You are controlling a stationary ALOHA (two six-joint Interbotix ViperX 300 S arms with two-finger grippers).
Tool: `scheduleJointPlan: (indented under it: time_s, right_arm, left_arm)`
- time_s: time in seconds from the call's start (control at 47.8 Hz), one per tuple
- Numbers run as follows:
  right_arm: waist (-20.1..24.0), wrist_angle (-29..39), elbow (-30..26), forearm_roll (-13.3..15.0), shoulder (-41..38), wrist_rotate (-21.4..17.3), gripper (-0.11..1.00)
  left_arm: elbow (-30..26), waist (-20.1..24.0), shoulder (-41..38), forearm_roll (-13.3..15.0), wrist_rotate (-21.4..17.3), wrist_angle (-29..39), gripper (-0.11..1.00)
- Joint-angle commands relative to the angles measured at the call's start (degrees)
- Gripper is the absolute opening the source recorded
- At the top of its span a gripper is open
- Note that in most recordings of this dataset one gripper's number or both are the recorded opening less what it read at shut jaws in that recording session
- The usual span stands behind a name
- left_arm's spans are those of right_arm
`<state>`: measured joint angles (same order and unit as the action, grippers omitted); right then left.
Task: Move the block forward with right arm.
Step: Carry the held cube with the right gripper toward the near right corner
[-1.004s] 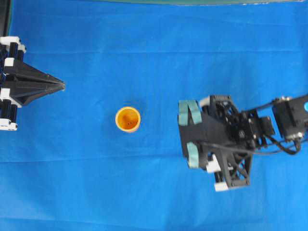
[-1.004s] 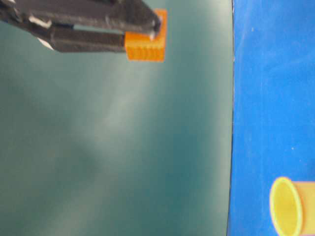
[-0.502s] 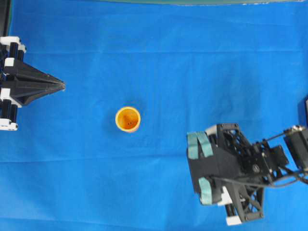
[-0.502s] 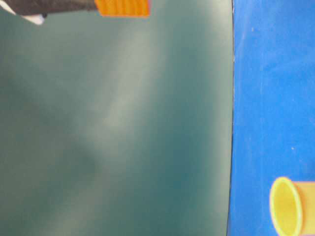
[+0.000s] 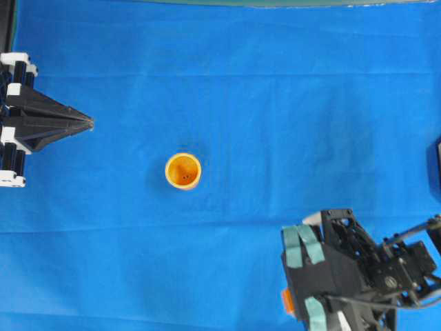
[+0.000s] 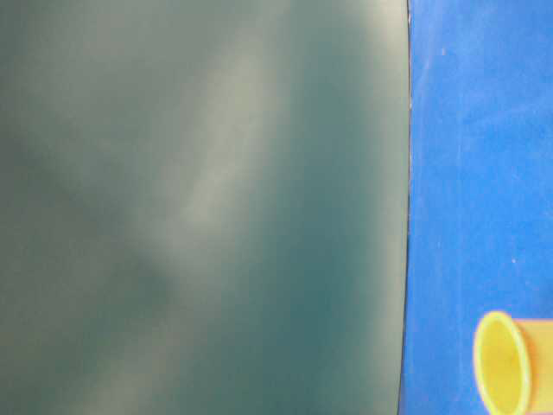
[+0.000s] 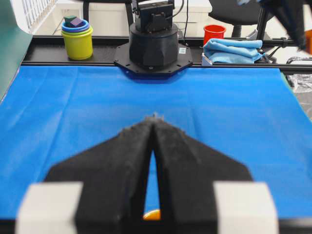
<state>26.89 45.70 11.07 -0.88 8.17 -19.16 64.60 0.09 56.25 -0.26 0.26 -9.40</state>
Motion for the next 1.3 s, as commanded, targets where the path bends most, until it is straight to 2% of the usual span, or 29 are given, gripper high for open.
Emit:
scheduleJointPlan:
  time_s: [0.0,0.46,1.276]
  right_arm:
    - [1.1,-0.4,-2.6,0.0,0.1,-0.5,0.4]
    - [4.4,-0.7,-8.2,0.0,-3.0,-0.6,0.4]
    - [5.1,-0.4,-8.6,0.0,-3.3,-0.7,0.4]
  left_arm:
    - [-1.9,-0.1,-0.5,-0.2,0.1,-0.1,0.01]
    - [-1.9,-0.1,-0.6,-0.2,0.1,0.4,0.01]
    - [-1.8,-0.1,-0.6,-0.2,0.1,0.5,0.01]
